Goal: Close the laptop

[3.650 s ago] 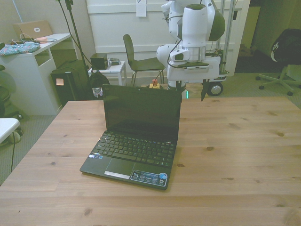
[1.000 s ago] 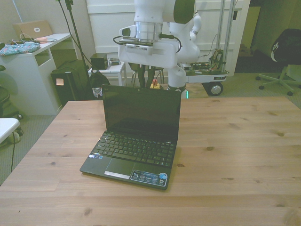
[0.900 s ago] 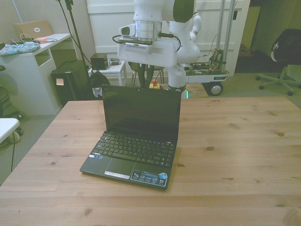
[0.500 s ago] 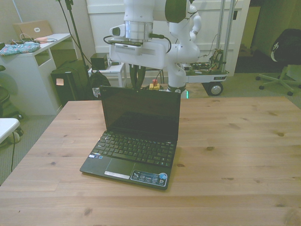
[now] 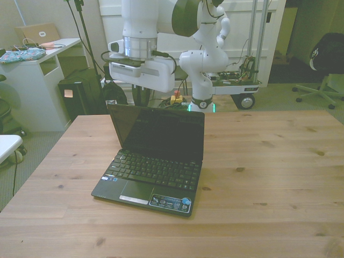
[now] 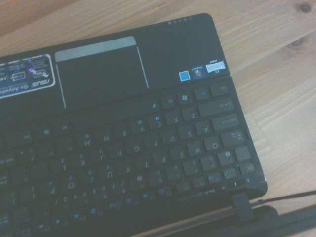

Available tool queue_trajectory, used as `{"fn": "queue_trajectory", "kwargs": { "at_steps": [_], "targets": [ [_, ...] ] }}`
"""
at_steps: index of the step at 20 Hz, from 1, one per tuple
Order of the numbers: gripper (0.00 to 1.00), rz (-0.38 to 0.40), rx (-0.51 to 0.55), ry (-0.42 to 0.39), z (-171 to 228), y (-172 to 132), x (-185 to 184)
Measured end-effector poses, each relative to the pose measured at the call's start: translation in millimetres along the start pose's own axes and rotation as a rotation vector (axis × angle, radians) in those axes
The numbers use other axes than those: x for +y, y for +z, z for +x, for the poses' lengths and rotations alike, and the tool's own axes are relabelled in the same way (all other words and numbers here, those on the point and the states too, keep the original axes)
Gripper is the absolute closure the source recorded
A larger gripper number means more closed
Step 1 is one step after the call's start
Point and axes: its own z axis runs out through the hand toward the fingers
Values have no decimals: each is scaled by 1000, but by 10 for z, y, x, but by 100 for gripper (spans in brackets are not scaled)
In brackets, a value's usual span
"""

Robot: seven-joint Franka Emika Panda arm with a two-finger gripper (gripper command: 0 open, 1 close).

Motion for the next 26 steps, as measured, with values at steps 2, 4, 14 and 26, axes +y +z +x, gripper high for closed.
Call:
{"fn": "queue_trajectory", "kwargs": {
  "at_steps": [2, 4, 14, 26],
  "targets": [
    [100, -3, 0, 10, 95, 38, -40],
    [100, -7, -2, 19, 187, 94, -78],
    [100, -33, -1, 41, 527, 397, -309],
    [100, -73, 13, 72, 931, 884, -350]
  ]
}}
